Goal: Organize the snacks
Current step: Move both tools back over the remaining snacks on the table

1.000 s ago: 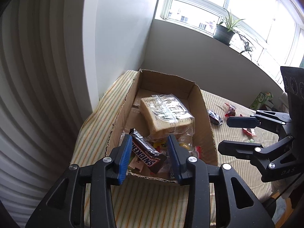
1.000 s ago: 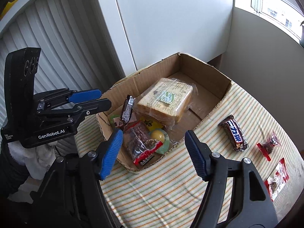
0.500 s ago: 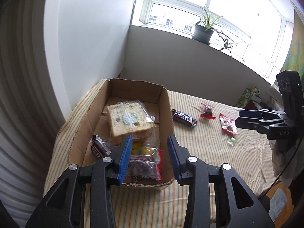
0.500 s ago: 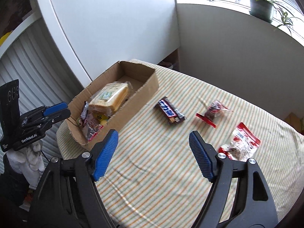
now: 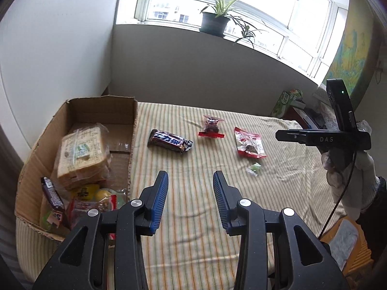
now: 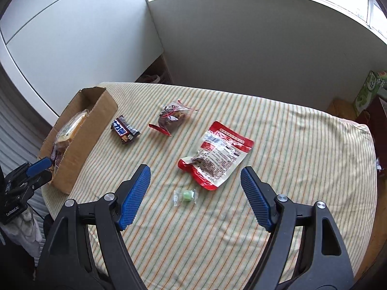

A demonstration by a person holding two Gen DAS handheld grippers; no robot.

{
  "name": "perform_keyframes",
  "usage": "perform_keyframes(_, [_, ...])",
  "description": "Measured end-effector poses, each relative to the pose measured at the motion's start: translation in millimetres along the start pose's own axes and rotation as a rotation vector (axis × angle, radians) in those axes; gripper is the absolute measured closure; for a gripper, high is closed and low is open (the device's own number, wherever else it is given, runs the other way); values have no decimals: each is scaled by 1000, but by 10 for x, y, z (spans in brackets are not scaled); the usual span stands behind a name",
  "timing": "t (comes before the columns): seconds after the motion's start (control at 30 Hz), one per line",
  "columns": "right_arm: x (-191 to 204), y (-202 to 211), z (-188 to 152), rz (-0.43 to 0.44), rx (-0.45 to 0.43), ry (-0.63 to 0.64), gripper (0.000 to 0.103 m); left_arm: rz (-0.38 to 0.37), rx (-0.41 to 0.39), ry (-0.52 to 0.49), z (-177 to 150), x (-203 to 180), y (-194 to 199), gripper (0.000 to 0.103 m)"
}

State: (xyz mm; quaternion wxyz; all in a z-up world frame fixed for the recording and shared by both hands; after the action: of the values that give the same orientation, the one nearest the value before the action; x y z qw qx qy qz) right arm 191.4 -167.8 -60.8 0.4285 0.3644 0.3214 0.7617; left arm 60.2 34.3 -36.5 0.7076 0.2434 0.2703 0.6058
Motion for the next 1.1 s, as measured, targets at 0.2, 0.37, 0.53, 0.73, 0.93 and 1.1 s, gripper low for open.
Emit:
perform_keyframes(0.2, [-266, -208, 22, 0, 53, -102, 23, -38, 23, -10, 107, -150, -236, 66])
perform_keyframes(0.37, [-376, -405, 95, 28, 99, -199, 23, -57, 34, -13, 301, -232, -490, 58])
perform_keyframes(0.53, [-421, -638, 169, 4, 143, -264, 23, -66, 56, -27, 520, -331, -835, 58])
perform_keyframes(0.73, [-400, -919, 155, -51, 196, -301, 23, -71, 73, 59, 683, -252, -1226, 58])
perform_keyframes(0.93, [-308, -1021, 166, -79, 180, -286, 14, -57, 93, 101, 766, -154, -1496, 58])
perform_keyframes(1.1, [-189, -1070, 142, -139, 168, -217, 14, -52, 110, 121, 867, -93, -1701, 58])
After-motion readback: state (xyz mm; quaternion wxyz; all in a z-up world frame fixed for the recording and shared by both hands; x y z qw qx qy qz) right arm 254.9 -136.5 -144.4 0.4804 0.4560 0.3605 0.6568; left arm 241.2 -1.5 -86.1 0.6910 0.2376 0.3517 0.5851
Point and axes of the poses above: each gripper's, at about its wrist camera, not at the fingertips, and y roughly against the way its jaws point, x to its left, z to its top, the point moved 5 cm from there along -y, roughly the way its jaws point, and after that the axes turned 10 degrees about -y, right-handed, at the moved point
